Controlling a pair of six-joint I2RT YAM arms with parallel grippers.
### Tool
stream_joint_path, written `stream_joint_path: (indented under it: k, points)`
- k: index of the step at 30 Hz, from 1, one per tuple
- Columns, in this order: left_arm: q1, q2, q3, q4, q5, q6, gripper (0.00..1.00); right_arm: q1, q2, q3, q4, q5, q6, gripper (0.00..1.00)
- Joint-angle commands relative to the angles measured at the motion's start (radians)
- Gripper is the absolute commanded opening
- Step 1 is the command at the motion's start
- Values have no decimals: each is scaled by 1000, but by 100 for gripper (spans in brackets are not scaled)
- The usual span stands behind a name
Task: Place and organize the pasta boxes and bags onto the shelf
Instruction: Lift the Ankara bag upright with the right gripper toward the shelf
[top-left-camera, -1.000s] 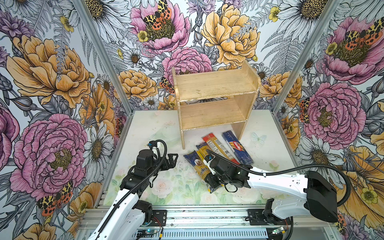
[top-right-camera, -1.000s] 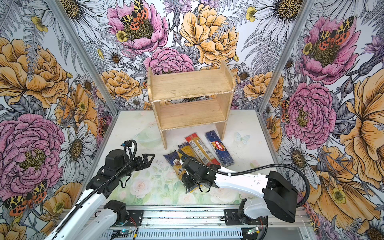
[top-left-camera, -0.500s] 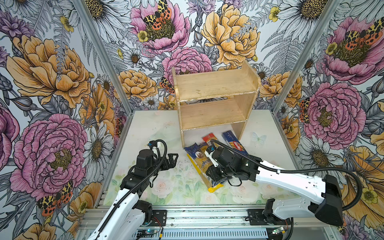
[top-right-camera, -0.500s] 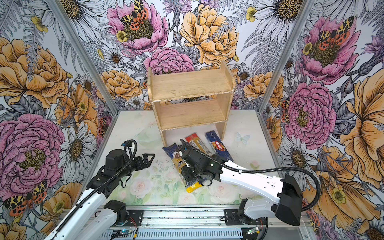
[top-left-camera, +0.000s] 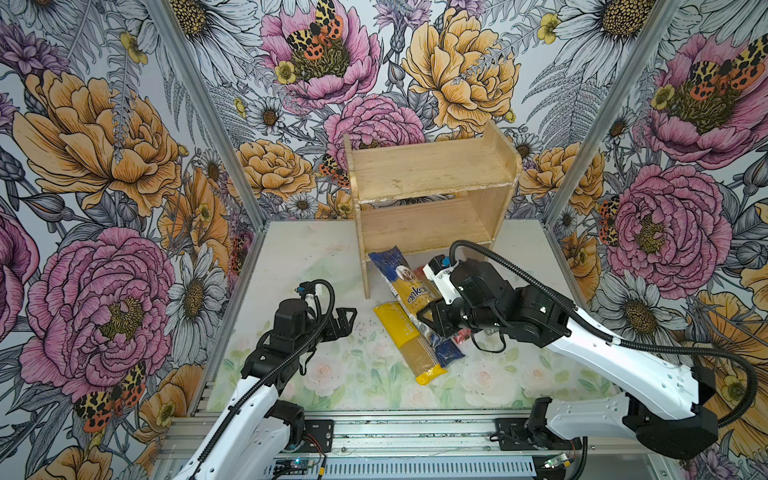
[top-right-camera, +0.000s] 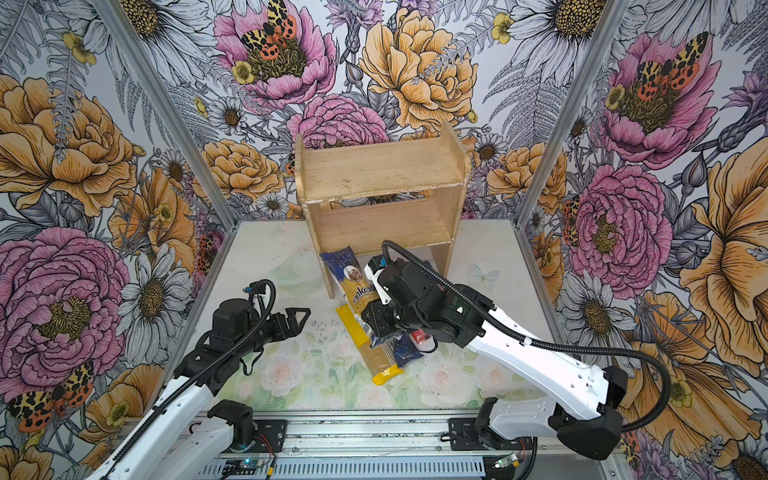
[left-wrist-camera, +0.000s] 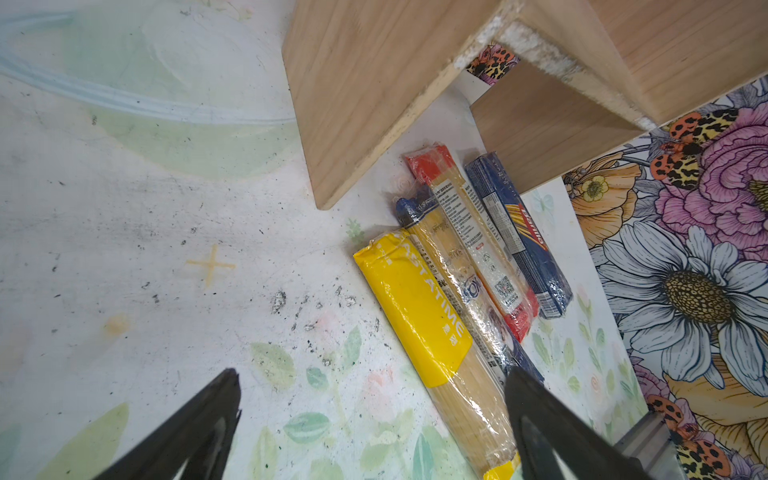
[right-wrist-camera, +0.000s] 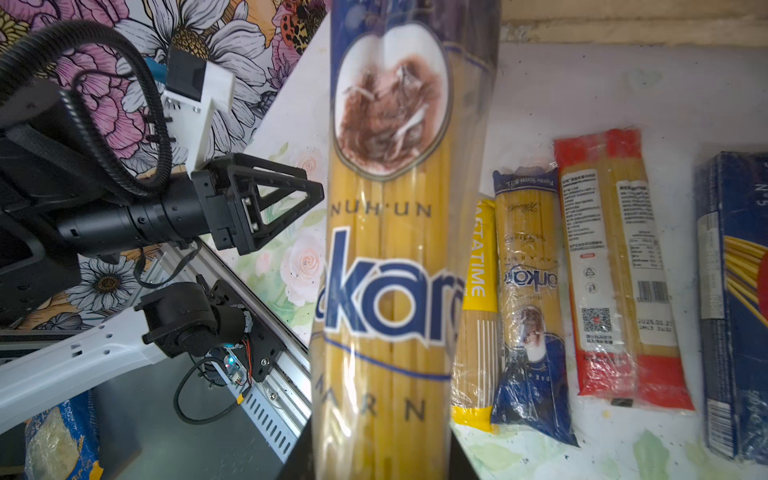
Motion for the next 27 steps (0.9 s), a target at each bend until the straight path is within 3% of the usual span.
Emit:
stream_joint_path:
  k: [1,16,27]
  points:
    - [12,-7,-12,30,21,-5,99,-9,-54,114,59,20,-25,0]
    - [12,-2,-18,42,31,-11,99,-9,-29,382,19,38,-61,0]
    - [12,-2,-19,43,31,-12,99,-36,96,639,18,125,-152,0]
